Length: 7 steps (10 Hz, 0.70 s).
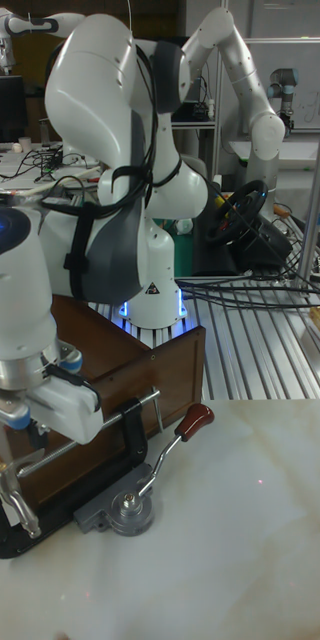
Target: Turn off the water tap
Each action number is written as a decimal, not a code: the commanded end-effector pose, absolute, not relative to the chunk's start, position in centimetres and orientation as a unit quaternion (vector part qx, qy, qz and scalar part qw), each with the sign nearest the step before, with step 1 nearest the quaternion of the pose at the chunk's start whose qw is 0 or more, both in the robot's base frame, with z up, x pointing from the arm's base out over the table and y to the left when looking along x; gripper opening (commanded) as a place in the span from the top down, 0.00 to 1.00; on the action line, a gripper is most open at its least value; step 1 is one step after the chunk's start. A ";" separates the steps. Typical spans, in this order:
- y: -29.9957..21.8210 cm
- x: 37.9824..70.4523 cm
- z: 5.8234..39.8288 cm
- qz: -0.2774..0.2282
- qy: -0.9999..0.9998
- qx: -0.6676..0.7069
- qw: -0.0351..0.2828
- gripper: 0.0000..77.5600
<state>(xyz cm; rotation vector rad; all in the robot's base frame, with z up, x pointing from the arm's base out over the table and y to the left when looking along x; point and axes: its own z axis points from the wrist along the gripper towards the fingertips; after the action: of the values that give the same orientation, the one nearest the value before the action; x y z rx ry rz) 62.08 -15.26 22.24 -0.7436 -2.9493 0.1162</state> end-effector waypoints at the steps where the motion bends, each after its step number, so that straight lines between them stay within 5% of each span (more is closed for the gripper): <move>1: -15.2 61.9 22.7 0.030 -0.975 -0.222 0.006 1.00; 7: -15.1 59.6 21.9 0.023 -0.973 -0.229 -0.015 1.00</move>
<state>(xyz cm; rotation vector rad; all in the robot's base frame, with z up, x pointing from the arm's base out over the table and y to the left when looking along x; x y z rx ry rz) 61.29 -15.14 22.01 -0.7133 -3.0365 0.0917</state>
